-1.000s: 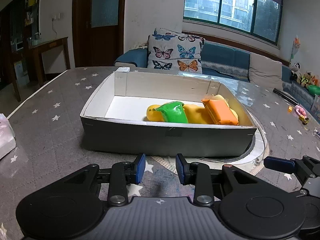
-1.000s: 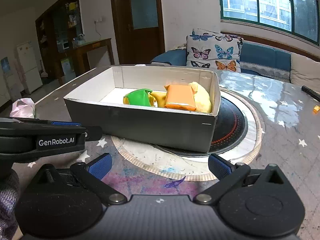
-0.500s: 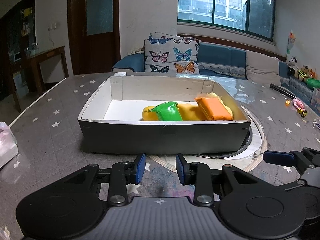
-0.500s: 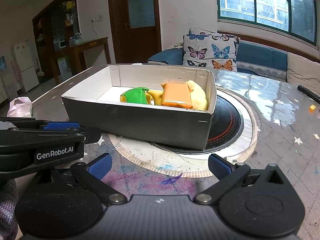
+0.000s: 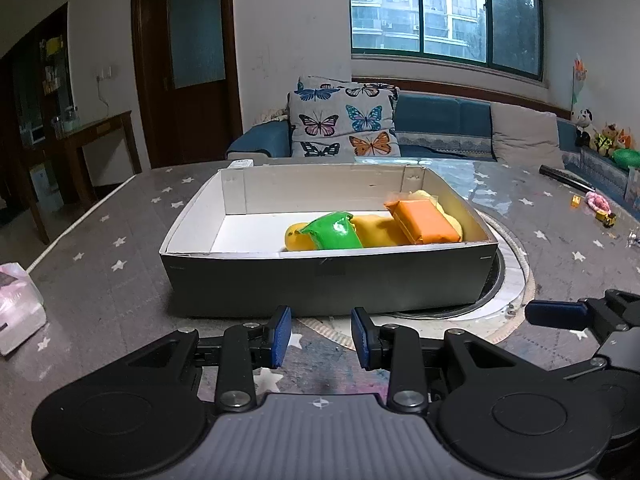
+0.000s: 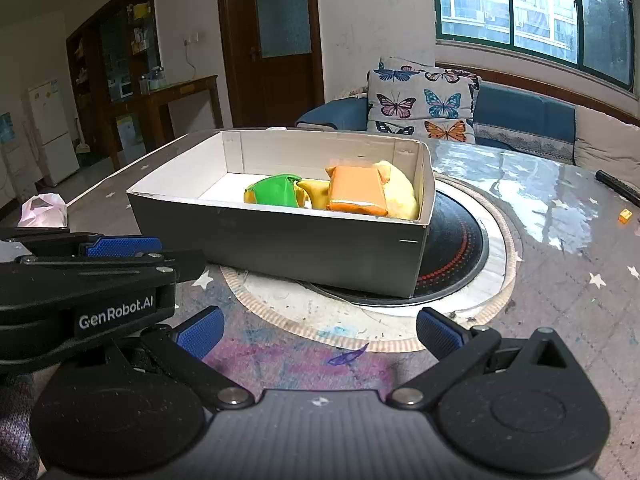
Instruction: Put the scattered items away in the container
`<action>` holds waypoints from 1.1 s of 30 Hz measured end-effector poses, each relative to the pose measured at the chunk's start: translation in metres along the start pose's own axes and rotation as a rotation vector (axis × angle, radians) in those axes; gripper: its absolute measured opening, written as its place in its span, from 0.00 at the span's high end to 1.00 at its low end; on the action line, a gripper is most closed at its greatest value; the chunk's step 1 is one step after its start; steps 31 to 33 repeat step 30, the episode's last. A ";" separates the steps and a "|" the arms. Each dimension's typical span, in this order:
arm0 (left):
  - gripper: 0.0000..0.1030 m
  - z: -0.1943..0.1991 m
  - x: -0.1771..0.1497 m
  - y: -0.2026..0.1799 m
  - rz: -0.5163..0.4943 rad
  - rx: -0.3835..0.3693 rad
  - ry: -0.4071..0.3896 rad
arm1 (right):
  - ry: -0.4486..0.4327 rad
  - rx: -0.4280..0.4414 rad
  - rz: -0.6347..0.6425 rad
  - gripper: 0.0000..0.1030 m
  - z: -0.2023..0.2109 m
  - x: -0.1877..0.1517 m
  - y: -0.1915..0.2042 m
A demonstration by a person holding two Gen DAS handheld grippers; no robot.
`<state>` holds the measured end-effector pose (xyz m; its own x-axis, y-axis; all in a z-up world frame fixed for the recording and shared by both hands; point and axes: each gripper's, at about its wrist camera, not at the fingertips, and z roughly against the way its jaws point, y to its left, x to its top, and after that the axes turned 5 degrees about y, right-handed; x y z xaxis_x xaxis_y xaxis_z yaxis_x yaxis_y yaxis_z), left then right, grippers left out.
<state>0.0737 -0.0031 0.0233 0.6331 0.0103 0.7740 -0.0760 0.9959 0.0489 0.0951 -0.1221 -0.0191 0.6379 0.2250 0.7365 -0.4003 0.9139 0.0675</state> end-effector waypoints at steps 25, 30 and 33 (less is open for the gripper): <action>0.66 -0.001 0.000 -0.001 -0.021 0.000 -0.026 | 0.013 0.000 0.009 0.00 -0.003 -0.003 0.002; 0.66 -0.001 0.001 -0.002 -0.032 0.005 -0.037 | 0.011 0.001 0.011 0.00 -0.003 -0.003 0.002; 0.66 -0.001 0.001 -0.002 -0.032 0.005 -0.037 | 0.011 0.001 0.011 0.00 -0.003 -0.003 0.002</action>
